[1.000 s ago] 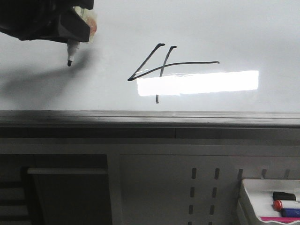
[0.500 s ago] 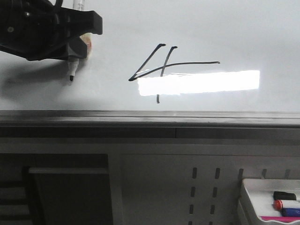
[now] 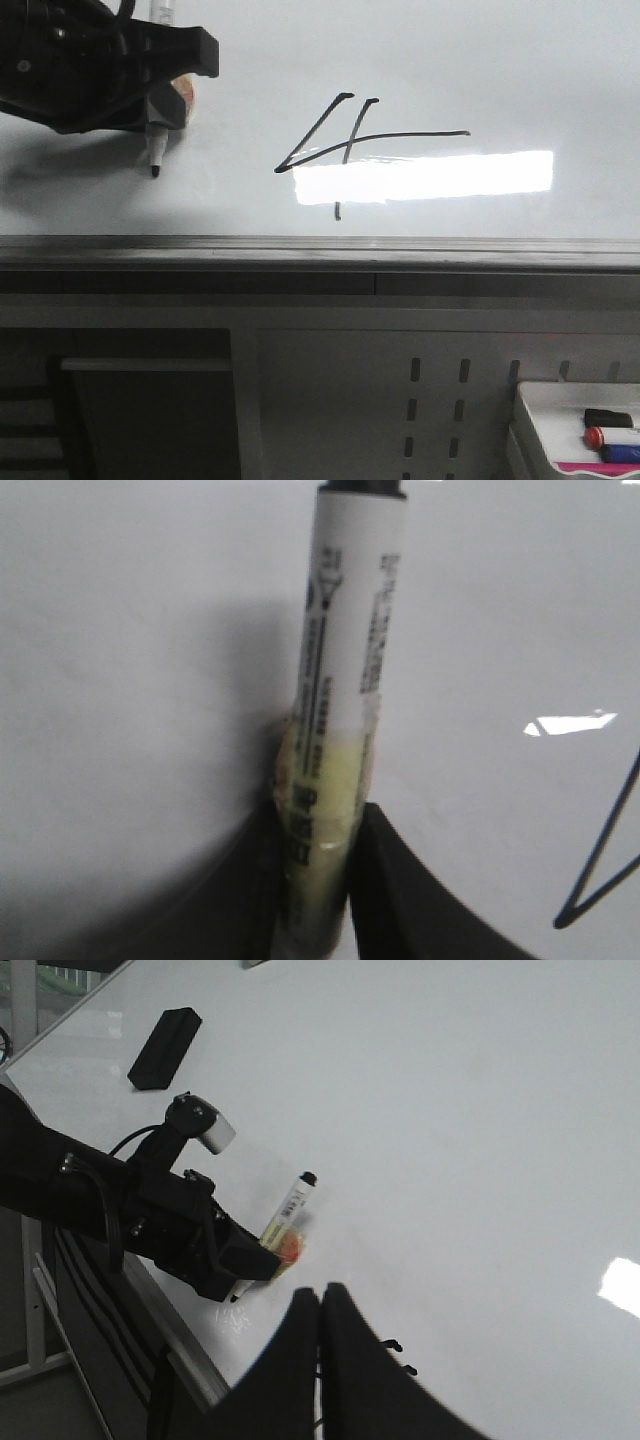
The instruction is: Write number 4 on whiteboard
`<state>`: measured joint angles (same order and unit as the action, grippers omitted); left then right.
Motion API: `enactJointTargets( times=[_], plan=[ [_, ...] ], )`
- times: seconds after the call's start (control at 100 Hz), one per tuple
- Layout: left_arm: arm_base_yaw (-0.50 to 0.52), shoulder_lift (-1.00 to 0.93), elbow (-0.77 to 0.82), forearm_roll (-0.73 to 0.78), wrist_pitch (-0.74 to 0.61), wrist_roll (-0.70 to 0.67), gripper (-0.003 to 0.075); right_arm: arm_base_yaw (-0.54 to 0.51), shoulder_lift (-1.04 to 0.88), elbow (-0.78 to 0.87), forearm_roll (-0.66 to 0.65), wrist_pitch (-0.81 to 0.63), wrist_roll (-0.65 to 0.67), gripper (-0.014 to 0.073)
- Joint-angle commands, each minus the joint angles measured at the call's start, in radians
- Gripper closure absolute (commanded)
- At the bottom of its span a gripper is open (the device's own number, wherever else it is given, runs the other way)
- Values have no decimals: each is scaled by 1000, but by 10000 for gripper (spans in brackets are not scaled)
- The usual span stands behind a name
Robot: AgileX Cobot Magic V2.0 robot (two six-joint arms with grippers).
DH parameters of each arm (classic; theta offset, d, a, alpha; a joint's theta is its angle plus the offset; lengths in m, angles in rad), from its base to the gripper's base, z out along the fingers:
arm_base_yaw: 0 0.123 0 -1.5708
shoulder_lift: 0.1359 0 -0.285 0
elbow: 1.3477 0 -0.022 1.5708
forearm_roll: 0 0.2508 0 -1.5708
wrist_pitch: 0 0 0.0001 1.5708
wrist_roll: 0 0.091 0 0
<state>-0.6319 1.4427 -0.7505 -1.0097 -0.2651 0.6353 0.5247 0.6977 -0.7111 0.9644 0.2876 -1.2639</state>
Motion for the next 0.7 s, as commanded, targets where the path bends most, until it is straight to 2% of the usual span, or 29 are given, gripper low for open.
enactJointTargets(
  times=[0.0,0.06,0.33,0.38,0.53,0.69],
  plan=[
    [4,-1,-21,-45,-9,-6,498,-4,-5,-25,27,-32,5,658],
    [4,-1,-21,-80,-13,-6,465,-4,-5,-25,27,-32,5,658],
    [4,-1,-21,-84,-16,-6,463,-4,-5,-25,40,-24,5,658],
    [4,-1,-21,-84,-16,-6,434,-4,-5,-25,40,-24,5,658],
    [4,-1,-21,-84,-16,-6,260,-4,-5,-25,40,-24,5,658],
    [4,-3,-21,-84,-35,-6,235,-4,-5,-25,40,-24,5,658]
  ],
)
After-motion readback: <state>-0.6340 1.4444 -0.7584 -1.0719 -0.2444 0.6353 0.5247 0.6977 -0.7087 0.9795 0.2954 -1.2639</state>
